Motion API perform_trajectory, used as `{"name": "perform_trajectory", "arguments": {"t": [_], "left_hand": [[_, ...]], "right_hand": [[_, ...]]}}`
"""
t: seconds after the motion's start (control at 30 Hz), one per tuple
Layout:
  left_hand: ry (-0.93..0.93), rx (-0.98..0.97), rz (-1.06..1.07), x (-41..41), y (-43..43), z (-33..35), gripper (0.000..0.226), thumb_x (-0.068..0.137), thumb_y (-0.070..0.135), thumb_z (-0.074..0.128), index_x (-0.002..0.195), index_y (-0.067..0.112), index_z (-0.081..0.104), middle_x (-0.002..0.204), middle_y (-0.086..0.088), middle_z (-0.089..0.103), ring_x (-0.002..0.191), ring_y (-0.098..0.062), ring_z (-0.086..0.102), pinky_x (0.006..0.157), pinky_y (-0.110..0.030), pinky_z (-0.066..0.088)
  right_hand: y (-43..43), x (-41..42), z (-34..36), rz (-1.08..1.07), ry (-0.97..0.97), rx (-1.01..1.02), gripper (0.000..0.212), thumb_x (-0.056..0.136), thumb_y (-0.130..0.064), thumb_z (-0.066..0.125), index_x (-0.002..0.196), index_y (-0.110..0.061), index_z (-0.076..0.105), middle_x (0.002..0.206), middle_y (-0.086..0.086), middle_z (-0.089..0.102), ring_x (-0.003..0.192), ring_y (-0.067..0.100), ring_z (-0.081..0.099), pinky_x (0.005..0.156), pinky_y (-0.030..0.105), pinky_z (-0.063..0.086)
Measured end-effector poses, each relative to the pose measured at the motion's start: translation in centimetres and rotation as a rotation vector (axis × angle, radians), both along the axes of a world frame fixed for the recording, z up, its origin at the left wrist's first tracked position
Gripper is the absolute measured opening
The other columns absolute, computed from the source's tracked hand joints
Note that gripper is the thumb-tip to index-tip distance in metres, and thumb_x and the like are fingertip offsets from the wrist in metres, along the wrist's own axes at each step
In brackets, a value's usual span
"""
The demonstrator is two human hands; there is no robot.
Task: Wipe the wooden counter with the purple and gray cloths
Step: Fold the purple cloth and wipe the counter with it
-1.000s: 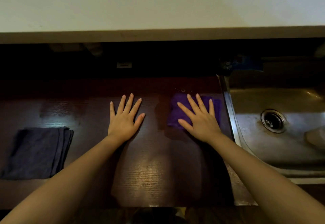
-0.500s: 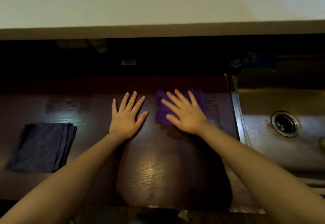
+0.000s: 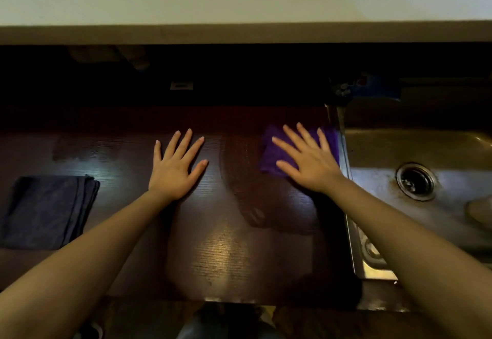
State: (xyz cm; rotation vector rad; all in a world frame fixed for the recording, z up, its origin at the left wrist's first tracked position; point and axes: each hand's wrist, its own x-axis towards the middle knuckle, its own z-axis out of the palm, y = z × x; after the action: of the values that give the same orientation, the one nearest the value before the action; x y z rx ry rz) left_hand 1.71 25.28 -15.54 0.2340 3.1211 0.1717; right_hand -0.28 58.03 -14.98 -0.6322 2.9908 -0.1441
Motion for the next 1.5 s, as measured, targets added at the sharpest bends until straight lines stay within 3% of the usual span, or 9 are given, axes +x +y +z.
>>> {"name": "perform_trajectory", "arguments": {"t": [0.17,0.53,0.67,0.77,0.93,1.03,1.17,1.33,1.5], "left_hand": [[-0.011,0.011,-0.004,-0.2,0.0,0.2,0.06,0.087,0.061,0.017,0.143,0.038,0.016,0.156,0.004,0.011,0.143,-0.016,0.001,0.113,-0.054,-0.003],[-0.043,0.062,-0.048,-0.5,-0.5,0.2,0.065,0.084,0.062,0.014,0.143,0.034,0.02,0.156,0.0,0.013,0.144,-0.02,0.002,0.111,-0.056,-0.006],[-0.108,0.255,-0.056,-0.9,-1.2,0.7,0.058,0.089,0.056,0.024,0.143,0.034,0.02,0.156,0.001,0.011,0.143,-0.015,0.0,0.111,-0.051,-0.01],[-0.102,0.396,-0.092,-1.0,-3.4,1.3,0.058,0.089,0.05,0.03,0.143,0.03,0.02,0.156,-0.001,0.013,0.143,-0.016,0.005,0.114,-0.045,0.002],[-0.021,0.219,-0.065,-0.7,-10.3,1.0,0.062,0.086,0.056,0.023,0.143,0.031,0.021,0.155,0.001,0.015,0.142,-0.014,0.005,0.114,-0.047,0.003],[-0.026,0.094,-0.034,-0.2,-12.3,0.5,0.064,0.086,0.057,0.018,0.143,0.029,0.021,0.155,-0.001,0.013,0.143,-0.017,0.004,0.114,-0.048,0.002],[-0.009,0.032,-0.041,0.0,-12.0,0.4,0.063,0.088,0.055,0.014,0.144,0.027,0.021,0.155,-0.003,0.015,0.143,-0.02,0.006,0.115,-0.049,0.005],[-0.004,0.039,-0.048,0.0,-12.0,0.1,0.062,0.088,0.055,0.015,0.144,0.029,0.019,0.156,-0.002,0.012,0.144,-0.019,0.004,0.115,-0.049,0.002],[0.006,0.058,-0.053,-0.2,-12.0,0.0,0.064,0.086,0.056,0.015,0.143,0.027,0.023,0.155,-0.004,0.016,0.143,-0.022,0.009,0.113,-0.052,0.005]], "right_hand": [[-0.4,0.7,-0.2,-0.117,0.024,-0.03,0.062,0.091,-0.059,0.008,0.146,-0.036,0.024,0.157,0.002,0.02,0.145,0.028,0.011,0.112,0.059,0.004],[-10.3,15.2,0.3,-0.125,-0.003,-0.039,0.062,0.089,-0.061,0.03,0.145,-0.034,0.027,0.156,0.007,0.021,0.144,0.035,0.013,0.108,0.064,0.01],[-14.8,12.9,0.4,-0.044,-0.024,-0.039,0.063,0.089,-0.064,0.028,0.145,-0.037,0.023,0.157,0.005,0.019,0.145,0.033,0.008,0.108,0.064,0.004],[-16.0,9.5,0.2,-0.005,-0.029,-0.042,0.065,0.087,-0.066,0.027,0.145,-0.039,0.021,0.158,0.002,0.017,0.145,0.031,0.006,0.11,0.062,-0.002],[-16.8,2.6,0.0,-0.017,-0.002,-0.042,0.065,0.083,-0.066,0.027,0.143,-0.04,0.028,0.156,0.0,0.024,0.145,0.03,0.015,0.111,0.062,0.004],[-17.1,-1.9,0.1,-0.089,-0.006,-0.04,0.067,0.082,-0.067,0.018,0.144,-0.041,0.023,0.158,-0.002,0.017,0.146,0.026,0.008,0.112,0.06,-0.001],[-17.4,-5.1,0.1,-0.189,-0.015,-0.062,0.058,0.092,-0.059,0.027,0.146,-0.04,0.018,0.16,-0.005,0.008,0.146,0.021,-0.002,0.113,0.057,-0.005],[-19.8,-3.1,0.0,-0.336,-0.027,-0.077,0.059,0.094,-0.056,0.027,0.148,-0.035,0.016,0.16,-0.001,0.006,0.146,0.026,-0.004,0.113,0.058,-0.008],[-23.7,5.2,0.0,-0.219,-0.009,-0.115,0.062,0.088,-0.057,0.025,0.146,-0.033,0.026,0.158,0.002,0.019,0.146,0.03,0.009,0.112,0.059,-0.005]]}}
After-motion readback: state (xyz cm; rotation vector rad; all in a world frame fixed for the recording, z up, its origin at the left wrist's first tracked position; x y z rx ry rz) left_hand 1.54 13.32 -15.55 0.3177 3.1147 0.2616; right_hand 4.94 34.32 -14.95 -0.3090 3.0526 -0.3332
